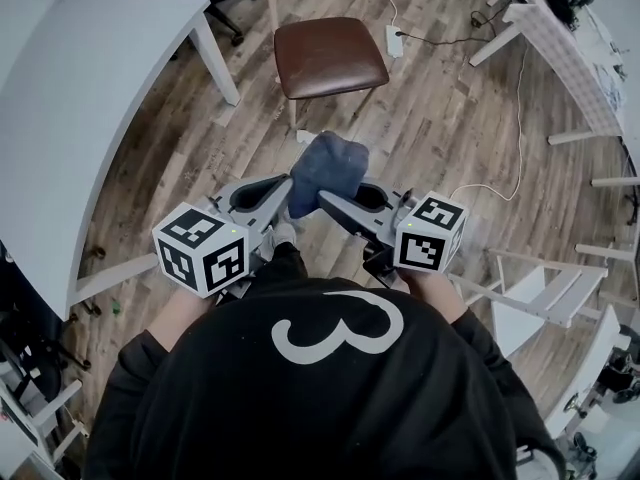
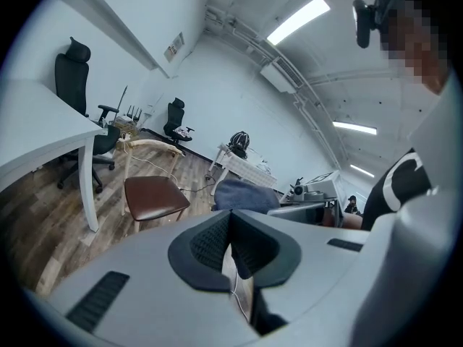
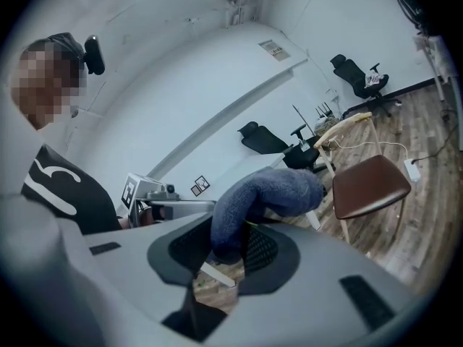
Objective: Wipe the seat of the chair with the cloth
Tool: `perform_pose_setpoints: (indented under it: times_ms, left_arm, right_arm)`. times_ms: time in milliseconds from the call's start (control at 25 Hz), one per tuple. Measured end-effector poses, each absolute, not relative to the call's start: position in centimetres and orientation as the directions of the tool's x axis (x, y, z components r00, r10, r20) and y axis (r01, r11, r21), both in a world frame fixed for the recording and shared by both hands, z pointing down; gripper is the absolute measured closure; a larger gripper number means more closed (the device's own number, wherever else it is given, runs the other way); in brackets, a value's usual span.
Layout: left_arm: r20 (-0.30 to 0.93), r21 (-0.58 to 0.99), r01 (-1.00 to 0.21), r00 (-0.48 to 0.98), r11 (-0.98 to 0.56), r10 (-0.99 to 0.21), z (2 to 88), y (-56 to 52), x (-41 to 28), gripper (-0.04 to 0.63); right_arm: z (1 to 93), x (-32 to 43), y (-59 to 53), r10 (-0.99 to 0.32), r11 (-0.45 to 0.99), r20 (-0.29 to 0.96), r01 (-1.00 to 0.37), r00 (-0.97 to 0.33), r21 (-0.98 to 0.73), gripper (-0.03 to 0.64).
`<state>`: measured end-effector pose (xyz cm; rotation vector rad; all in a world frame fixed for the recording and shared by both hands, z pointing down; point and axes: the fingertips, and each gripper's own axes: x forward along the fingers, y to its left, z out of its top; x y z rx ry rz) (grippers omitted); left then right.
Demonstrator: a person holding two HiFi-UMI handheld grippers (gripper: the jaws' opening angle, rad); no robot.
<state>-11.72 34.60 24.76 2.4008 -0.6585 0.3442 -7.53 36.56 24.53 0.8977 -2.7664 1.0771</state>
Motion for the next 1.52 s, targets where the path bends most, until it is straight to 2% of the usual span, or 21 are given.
perform_pose_setpoints:
  times_ms: [640,880,1120,1520]
  left_arm:
    - [0.397,0.556,-0.531,0.846,-0.639,-0.357,26.0,20.2,-13.7,0.581]
    - [0.437,0.537,-0.571,0.818,-0.621,-0.374,26.8,16.1,-9.9,0.581]
    - [0.459,0.530,-0.635,0.772,-0.563,-0.439,26.6,8.6,-5.3,0.581]
    - [0.491,0.510,-0.710,0.704,-0.486,-0.513,26.7,-1.4,2.3,0.581]
  right_arm:
    - [25.2,-8.7,23.3,-0.528,0.544,0.247,-0.547,-0.812,-0.636,0.529]
    - [26.2,-4.9,19.0,-0.482,0.569,0.232,-0.503,-0.845,-0.651,0.529]
    - [26.5,0.4,10.9,-0.410,0.601,0.205,-0.432,-0.889,-0.672,0.529]
    - [27.4,7.9,0.1,-0.287,0.654,0.242,-0.374,-0.927,-0.657,0.529]
